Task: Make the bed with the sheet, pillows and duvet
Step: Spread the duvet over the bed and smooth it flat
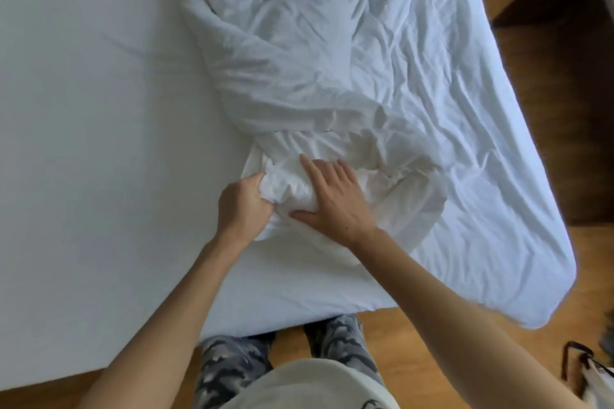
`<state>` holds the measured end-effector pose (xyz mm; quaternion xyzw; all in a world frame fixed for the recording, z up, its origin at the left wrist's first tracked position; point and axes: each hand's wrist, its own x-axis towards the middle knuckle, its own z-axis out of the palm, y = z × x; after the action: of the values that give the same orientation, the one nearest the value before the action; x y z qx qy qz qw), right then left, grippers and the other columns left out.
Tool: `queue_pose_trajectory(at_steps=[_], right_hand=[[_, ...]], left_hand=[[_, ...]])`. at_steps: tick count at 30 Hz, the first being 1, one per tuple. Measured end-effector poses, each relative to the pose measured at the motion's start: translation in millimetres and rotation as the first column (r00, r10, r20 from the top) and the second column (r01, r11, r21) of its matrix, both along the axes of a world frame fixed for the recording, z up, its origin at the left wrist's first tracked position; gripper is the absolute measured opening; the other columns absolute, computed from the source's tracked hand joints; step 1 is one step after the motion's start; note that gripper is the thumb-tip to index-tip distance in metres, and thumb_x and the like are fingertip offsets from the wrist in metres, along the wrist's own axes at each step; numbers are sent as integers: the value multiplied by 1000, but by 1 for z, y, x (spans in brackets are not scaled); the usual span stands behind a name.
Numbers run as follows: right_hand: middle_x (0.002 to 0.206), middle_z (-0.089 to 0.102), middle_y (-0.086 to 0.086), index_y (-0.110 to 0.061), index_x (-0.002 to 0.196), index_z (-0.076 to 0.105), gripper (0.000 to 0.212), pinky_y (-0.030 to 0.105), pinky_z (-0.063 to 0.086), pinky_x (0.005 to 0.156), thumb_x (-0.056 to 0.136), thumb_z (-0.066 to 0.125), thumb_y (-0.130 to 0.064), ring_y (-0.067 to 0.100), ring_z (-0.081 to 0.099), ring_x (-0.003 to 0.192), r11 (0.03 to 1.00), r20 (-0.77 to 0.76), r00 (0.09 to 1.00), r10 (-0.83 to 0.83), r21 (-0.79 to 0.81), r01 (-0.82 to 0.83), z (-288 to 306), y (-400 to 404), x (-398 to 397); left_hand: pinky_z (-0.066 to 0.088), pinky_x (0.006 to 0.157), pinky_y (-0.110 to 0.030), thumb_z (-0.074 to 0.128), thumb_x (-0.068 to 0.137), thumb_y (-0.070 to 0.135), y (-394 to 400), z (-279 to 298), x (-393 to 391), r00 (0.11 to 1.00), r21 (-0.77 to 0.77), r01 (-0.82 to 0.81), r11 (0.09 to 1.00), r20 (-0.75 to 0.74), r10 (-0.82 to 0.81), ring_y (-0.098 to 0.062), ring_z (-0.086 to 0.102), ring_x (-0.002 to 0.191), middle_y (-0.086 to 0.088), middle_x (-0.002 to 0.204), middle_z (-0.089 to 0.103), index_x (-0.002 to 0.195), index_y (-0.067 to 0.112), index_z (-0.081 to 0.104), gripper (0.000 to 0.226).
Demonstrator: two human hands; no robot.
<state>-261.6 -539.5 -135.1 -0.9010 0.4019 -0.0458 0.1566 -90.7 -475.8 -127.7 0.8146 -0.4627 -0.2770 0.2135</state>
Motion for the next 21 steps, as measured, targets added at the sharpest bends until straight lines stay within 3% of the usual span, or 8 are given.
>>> queue_pose_trajectory(at_steps=[3,6,10,13,16,18,19,21], right_hand=[[95,66,5,-13,115,62,60,39,42,88,75,64,-58,29,61,86,994,190,981,42,-106,-22,41,-9,23],[76,64,1,-12,92,68,33,33,41,75,79,60,-41,26,58,71,967,394,890,229,-194,-163,91,-1,37],[82,67,-2,-13,91,70,26,30,40,82,80,62,-35,20,57,79,939,472,812,342,-206,-276,131,19,47],[85,67,-2,-14,93,70,24,31,40,88,81,64,-34,20,57,83,935,423,834,355,-155,-319,116,22,49],[84,67,0,-15,96,71,26,37,38,94,79,65,-33,25,59,85,969,192,950,248,-73,-238,61,17,42],[98,69,3,-19,109,68,27,43,27,108,84,63,-27,31,59,103,990,-215,970,112,109,-90,19,20,21],[110,67,3,-22,116,64,29,46,18,114,88,58,-22,30,54,114,982,-441,894,71,190,16,2,24,7],[125,61,3,-23,124,58,37,49,10,117,90,47,-12,26,47,125,942,-709,704,47,266,205,-23,32,-23]], left_hand=[[24,48,-28,66,72,-1,21,60,14,993,-35,56,998,104,-52,-28,35,50,-5,48,44,61,10,47,24],[29,49,-28,67,67,-4,50,133,32,959,-52,154,987,247,-137,-32,39,48,-10,50,51,68,6,56,15],[35,42,-30,69,67,-5,91,183,44,940,-83,210,974,292,-178,-31,46,42,-5,46,47,67,5,58,16],[29,45,-28,66,75,5,98,166,40,946,-21,157,987,290,-144,-34,51,50,-4,52,50,76,6,58,8],[36,62,-31,67,81,25,80,107,27,958,224,182,957,178,-224,-36,62,87,-10,98,65,112,10,55,37],[41,78,-31,70,82,32,80,55,20,957,395,284,873,-165,-237,-28,56,111,-8,124,56,128,14,47,55],[42,87,-31,70,83,35,87,33,18,936,448,315,837,-292,-196,-25,53,118,-8,132,52,134,14,45,60],[41,98,-33,64,88,38,108,2,21,926,522,296,800,-362,-106,-24,48,125,-9,140,47,141,16,42,61]])
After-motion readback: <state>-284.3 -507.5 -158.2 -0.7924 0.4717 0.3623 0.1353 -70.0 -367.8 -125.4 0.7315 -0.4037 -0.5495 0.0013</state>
